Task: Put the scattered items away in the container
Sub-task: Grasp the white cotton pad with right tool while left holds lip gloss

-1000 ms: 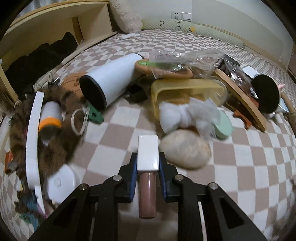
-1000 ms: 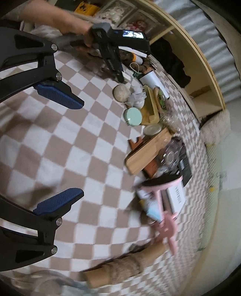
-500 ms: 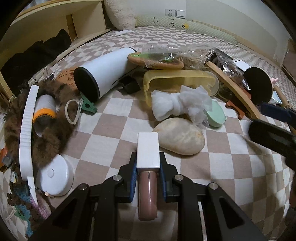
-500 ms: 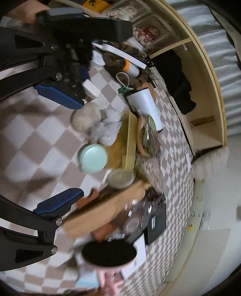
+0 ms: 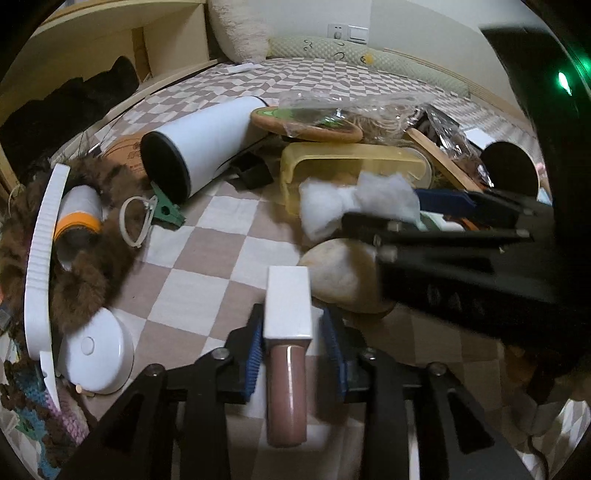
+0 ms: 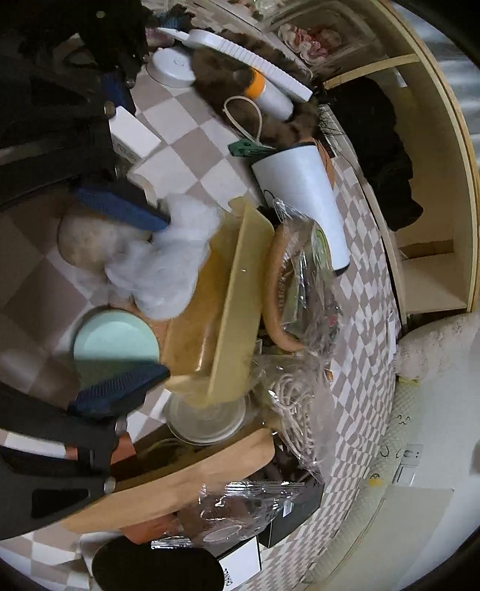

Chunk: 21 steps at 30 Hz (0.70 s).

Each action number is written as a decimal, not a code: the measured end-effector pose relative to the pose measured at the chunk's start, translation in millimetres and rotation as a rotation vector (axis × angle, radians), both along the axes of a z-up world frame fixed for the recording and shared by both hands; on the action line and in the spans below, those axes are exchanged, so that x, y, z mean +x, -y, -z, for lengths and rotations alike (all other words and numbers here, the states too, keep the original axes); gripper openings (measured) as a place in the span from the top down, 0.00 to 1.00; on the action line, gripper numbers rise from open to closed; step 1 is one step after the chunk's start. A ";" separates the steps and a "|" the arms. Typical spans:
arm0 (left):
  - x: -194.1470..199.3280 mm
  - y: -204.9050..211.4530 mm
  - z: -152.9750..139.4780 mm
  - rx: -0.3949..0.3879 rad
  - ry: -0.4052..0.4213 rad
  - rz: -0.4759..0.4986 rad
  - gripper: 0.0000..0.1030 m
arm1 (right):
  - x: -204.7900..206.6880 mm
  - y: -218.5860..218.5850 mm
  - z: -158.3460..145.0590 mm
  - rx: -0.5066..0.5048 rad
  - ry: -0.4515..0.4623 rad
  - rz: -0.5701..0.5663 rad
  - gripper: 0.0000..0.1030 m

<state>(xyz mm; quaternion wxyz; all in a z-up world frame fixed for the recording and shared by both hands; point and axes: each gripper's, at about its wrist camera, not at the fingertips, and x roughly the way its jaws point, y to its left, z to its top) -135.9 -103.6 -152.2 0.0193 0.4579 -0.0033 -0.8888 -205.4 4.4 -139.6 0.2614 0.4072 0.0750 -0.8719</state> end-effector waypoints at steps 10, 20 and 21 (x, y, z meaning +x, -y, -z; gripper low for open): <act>0.5 6.2 -1.5 -0.002 -0.002 -0.030 0.80 | 7.7 -16.9 -10.6 0.022 0.018 0.009 0.86; 9.5 8.9 -10.6 0.088 0.007 -0.074 0.80 | 27.8 -54.7 -42.0 -0.055 0.057 0.012 0.87; 10.6 6.2 -12.6 0.093 0.006 -0.074 0.80 | 30.8 -59.6 -45.4 -0.057 0.062 0.016 0.87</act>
